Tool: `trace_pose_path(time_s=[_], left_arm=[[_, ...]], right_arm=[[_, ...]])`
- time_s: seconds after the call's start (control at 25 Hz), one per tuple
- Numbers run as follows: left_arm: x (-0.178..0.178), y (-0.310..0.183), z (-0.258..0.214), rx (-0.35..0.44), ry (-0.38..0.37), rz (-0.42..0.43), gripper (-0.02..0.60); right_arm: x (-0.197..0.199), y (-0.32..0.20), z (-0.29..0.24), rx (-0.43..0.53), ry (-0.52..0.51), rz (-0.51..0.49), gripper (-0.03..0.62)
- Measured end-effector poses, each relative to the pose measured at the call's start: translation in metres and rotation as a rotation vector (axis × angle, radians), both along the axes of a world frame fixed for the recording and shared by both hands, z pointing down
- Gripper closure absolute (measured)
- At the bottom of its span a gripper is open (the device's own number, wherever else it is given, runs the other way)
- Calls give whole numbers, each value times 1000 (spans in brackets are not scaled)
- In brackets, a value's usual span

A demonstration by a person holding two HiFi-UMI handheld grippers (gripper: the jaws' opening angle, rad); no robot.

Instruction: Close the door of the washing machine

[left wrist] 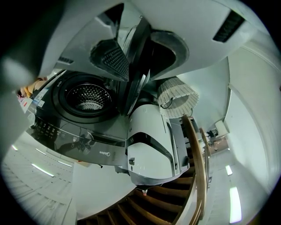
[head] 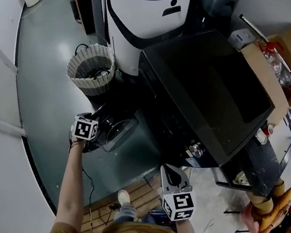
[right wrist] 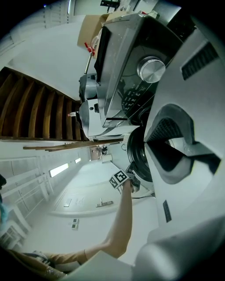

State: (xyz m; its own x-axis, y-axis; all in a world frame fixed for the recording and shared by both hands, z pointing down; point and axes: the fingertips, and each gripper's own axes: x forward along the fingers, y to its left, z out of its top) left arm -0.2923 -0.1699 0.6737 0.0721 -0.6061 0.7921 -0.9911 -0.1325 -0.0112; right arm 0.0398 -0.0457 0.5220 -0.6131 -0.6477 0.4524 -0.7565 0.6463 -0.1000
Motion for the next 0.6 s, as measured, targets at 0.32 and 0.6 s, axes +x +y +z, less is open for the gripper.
trace_pose_path(time_s=[0.32, 0.6], left_arm=[[14, 10, 0, -12, -4, 27, 428], [27, 16, -1, -25, -6, 44, 436]], right_arm=[[5, 5, -6, 17, -5, 10, 582], [13, 7, -10, 27, -13, 33, 582]])
